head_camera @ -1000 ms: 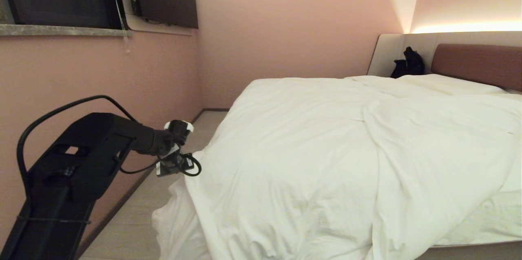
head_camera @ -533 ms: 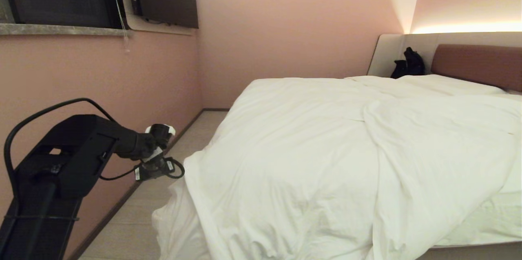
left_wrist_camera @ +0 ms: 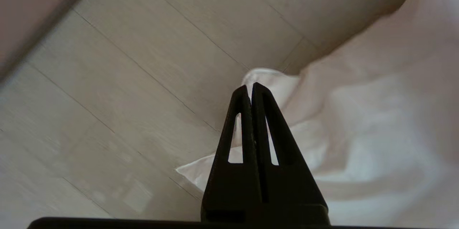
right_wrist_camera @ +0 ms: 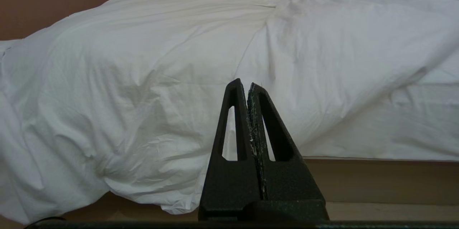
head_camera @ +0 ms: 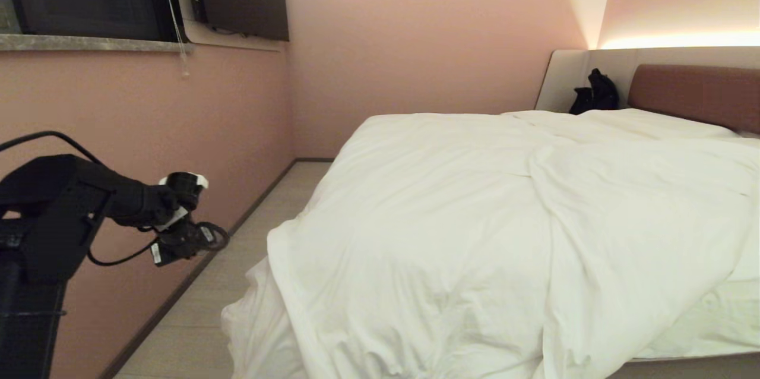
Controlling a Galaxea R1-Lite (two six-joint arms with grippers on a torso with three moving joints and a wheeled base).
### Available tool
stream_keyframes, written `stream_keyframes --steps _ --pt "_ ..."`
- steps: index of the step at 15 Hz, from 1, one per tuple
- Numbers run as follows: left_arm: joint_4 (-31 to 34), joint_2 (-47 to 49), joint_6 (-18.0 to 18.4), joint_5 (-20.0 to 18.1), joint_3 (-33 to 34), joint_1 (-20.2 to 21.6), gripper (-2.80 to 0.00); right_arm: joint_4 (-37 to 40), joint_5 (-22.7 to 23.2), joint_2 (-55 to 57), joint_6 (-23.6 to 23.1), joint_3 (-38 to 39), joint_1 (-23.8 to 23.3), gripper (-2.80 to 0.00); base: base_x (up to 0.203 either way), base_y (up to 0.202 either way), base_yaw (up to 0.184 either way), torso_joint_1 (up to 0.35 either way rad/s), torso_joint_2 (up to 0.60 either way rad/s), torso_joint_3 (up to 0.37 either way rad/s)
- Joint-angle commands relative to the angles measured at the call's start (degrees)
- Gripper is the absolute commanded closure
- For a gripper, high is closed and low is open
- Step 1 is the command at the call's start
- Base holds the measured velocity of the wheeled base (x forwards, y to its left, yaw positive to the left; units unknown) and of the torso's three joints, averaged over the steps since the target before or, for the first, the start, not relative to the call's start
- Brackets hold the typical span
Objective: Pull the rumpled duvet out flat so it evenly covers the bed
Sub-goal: Flatten the corners of the folded blanket
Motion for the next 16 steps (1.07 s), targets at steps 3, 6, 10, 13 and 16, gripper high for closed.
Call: stream_keyframes --steps 3,6,10,13,16 --pt "0.10 -6.15 -0.27 -10.02 1.72 6.93 0.00 -0.02 0.00 0.05 -0.02 0.01 0.01 0.00 0.000 0.000 0.000 0.000 0.00 0.000" --pt "-0.12 -6.15 2.43 -23.99 0.53 15.38 0.00 -0.02 0.00 0.05 -0.02 0.01 0.01 0.00 0.000 0.000 0.000 0.000 0.00 0.000" --pt "-0.06 -1.22 13.57 -39.14 -3.02 22.71 0.00 -0.02 0.00 0.05 -0.02 0.01 0.01 0.00 0.000 0.000 0.000 0.000 0.00 0.000" --pt "0.08 3.93 22.26 -40.16 -9.04 23.69 0.00 -0.02 0.00 0.05 -0.02 0.01 0.01 0.00 0.000 0.000 0.000 0.000 0.00 0.000" --pt "0.48 4.29 23.41 -44.83 -11.64 23.38 0.00 -0.02 0.00 0.05 -0.02 0.01 0.01 0.00 0.000 0.000 0.000 0.000 0.00 0.000"
